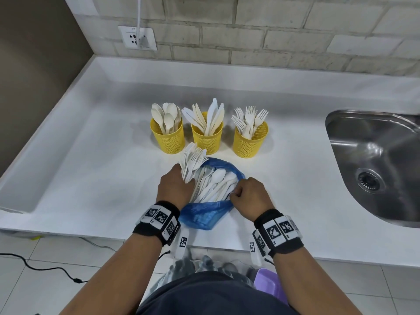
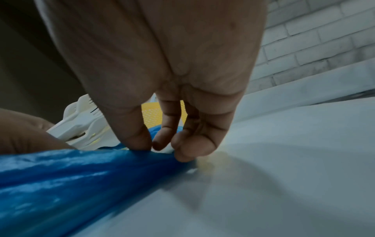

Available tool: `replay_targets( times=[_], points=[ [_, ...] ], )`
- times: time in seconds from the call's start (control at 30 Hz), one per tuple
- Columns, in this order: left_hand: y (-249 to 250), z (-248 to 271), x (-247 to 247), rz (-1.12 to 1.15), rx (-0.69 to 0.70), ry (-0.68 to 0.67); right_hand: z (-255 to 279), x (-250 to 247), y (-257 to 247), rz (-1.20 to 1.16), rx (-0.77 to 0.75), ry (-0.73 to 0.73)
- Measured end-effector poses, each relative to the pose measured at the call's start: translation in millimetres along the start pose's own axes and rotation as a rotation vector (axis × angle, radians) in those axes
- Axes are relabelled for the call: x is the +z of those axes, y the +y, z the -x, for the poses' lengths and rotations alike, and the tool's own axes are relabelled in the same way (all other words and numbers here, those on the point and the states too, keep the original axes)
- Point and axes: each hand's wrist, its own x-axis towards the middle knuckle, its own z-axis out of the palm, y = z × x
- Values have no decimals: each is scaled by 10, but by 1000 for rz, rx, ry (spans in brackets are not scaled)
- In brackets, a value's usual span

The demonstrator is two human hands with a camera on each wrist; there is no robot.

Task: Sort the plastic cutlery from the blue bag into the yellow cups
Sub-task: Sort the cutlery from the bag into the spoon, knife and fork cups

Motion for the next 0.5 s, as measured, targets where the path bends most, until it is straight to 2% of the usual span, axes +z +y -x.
replay_targets(
  times=[0.13,0.3,0.5],
  points=[
    [64,39,31,3,52,-25,1,-22,-27,5,41,-64],
    [78,2,40,-27,52,-55,-45,10,-42,-67,134,-103],
    [61,-32,30,-85,162,-154,-21,4,-70,-81,128,-135]
  ],
)
